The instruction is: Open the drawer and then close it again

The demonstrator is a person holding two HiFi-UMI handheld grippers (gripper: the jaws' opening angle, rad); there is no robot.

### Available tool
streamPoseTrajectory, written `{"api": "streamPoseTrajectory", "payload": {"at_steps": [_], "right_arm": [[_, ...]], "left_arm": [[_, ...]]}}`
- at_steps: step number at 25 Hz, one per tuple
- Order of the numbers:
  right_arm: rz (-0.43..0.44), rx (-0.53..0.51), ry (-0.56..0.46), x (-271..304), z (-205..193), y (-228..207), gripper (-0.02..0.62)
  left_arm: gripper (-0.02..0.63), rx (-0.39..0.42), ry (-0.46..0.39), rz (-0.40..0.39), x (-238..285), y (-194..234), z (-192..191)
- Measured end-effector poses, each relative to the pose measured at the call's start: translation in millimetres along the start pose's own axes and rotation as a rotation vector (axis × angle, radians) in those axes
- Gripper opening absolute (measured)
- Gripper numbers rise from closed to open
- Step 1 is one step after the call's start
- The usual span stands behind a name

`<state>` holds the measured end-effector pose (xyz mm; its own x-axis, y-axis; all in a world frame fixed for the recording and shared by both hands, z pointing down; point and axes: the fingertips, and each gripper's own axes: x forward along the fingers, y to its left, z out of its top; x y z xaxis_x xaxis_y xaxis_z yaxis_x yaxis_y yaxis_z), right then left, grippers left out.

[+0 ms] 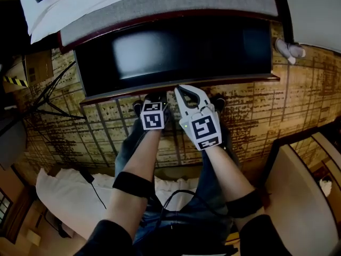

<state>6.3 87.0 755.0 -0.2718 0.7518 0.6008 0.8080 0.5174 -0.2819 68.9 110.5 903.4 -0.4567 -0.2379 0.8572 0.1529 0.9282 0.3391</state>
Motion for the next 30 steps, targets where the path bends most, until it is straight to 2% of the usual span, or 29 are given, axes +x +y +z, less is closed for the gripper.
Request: {"api": "streamPoseTrajectory", "payload": {"at_steps": [8, 16, 25, 30], "right_arm": [[-0.012, 0.024, -0.001, 1.0, 2.8, -10.8, 0.005], [-0.016, 0.053, 0.001, 6.5, 1.3, -16.6, 0.005], [-0.038, 0.06, -0.011, 11.7, 12.9, -34.2, 0.005], [-0.044, 0.062, -0.009, 17.5, 16.0, -42.3, 0.005]], "left_arm": [[0.001, -0.051, -0.02, 0.039, 0.5, 3.1, 8.1], [0.001, -0.012, -0.042, 0.059, 10.6, 12.6, 35.8], [0.001, -0.002, -0.083, 0.074, 24.6, 22.8, 89.0], [0.001, 0.002, -0.1, 0.078, 29.9, 29.4, 105.8]]}}
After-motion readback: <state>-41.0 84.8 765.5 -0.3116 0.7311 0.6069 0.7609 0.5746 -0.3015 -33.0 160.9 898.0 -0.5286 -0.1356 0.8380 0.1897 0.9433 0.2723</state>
